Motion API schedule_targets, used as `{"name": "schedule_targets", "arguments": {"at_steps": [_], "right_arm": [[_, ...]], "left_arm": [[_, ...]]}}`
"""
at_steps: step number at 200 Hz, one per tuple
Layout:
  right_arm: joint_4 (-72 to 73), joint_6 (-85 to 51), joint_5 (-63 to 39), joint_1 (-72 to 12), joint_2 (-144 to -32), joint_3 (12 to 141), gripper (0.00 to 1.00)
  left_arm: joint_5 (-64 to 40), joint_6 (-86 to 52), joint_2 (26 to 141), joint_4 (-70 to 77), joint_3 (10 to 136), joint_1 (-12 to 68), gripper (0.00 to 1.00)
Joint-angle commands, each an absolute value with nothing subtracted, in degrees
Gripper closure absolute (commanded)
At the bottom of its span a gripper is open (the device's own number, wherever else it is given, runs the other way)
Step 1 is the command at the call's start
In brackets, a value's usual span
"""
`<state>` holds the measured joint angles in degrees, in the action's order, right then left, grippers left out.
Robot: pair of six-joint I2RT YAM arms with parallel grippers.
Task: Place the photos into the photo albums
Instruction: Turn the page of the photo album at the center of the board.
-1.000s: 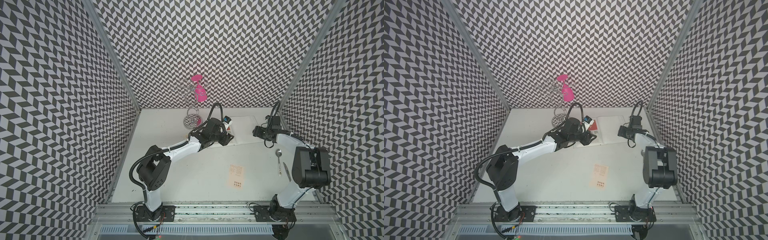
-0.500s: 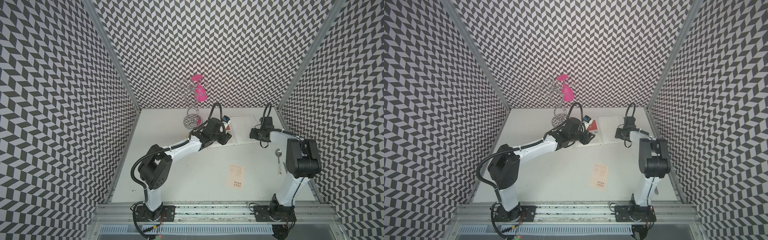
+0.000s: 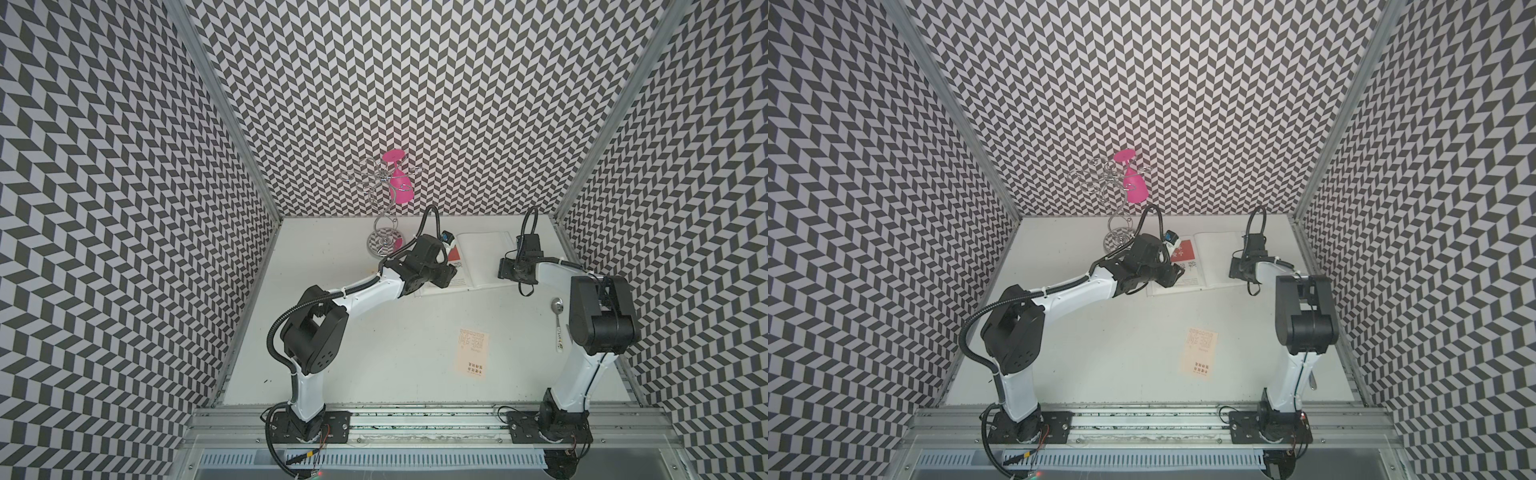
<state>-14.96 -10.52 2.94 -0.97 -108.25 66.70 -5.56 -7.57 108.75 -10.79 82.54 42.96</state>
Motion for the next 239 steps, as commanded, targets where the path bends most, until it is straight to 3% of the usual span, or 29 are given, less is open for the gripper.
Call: {"name": "schedule_targets", "arguments": {"at_steps": [1, 74, 90, 104, 125, 170, 239], "right_arm": [[-14.5, -10.2, 4.1, -1.8, -109.0, 66.4, 0.32], [-14.8, -10.3, 4.3, -2.2, -109.7, 65.2, 0.32], [-15.1, -10.4, 4.8, -2.2, -109.5, 64.8, 0.3], [-15.1, -10.7, 5.0, -2.2, -109.1, 64.2, 0.21], [-14.7, -10.7, 4.5, -2.2, -108.6, 63.8, 0.2], [-14.2, -10.6, 5.1, -2.3, -107.9, 63.2, 0.22], [-13.7, -9.7, 10.0, -4.6, -106.5, 62.5, 0.34]], "left_arm": [[-4.7, -8.2, 109.1, -11.3, 84.5, 42.7, 0.44], [-3.6, -8.2, 109.0, -11.8, 84.5, 42.7, 0.44], [-3.4, -8.2, 109.1, -11.9, 84.6, 42.6, 0.44], [-3.4, -8.2, 109.0, -12.0, 84.6, 42.6, 0.44], [-3.4, -8.4, 109.1, -12.1, 84.7, 42.5, 0.44], [-2.9, -8.4, 109.3, -12.5, 84.8, 42.4, 0.44], [-2.5, -8.7, 109.3, -12.7, 85.0, 41.9, 0.44]]}}
